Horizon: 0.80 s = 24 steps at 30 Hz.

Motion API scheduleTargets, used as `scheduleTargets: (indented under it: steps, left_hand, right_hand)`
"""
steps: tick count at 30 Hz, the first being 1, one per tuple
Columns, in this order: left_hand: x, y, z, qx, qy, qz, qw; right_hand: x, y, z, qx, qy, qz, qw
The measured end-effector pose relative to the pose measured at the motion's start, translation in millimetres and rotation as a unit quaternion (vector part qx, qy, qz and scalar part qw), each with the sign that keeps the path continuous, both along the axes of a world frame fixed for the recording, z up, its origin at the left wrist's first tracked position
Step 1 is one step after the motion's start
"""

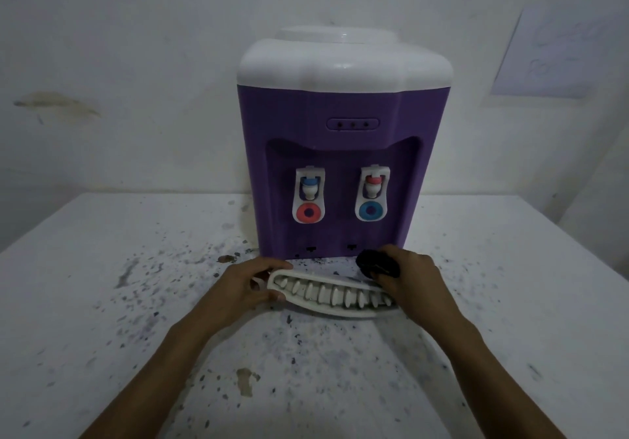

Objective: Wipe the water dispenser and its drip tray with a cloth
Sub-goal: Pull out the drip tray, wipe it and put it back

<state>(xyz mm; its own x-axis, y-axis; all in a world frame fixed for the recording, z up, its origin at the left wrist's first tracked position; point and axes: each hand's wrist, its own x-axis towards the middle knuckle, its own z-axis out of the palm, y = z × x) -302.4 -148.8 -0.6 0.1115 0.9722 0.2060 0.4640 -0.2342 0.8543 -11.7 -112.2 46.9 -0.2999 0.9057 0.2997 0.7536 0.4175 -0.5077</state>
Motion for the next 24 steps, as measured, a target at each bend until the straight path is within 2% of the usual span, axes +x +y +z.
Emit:
scheduleTargets:
  steps: [5,8,13,18,21,24]
  left_hand:
    - [1.1,0.6,2.1,-0.020,-0.007,0.013,1.000]
    - [6.6,-0.2,6.7,-0.021,-0.005,0.002,1.000]
    - [11.7,-4.0,9.5,-0.015,0.050,0.006,0.999]
    - [4.3,-9.3,8.1,-0.018,0.039,0.018,0.999]
    - [5.6,-9.1,9.1,-0.021,0.027,0.016,0.999]
    - [9.3,-7.9,9.0,-0.019,0.028,0.016,0.999]
  right_hand:
    - [6.1,-11.4,-9.3,0.055,-0.069,0.058,0.994]
    - [-12.8,-20.5,-20.6,0.104,-0.059,0.051,0.992]
    - [-58.9,-30.4,-26.3,0.152,-0.010,0.088,0.984]
    - [-43.1,-25.6,-30.7,0.157,-0.060,0.142,0.975]
    - [-28.7,-23.6,-34.5,0.155,-0.066,0.078,0.983]
    - [-32.1,-24.7,-34.0,0.144,-0.032,0.030,0.989]
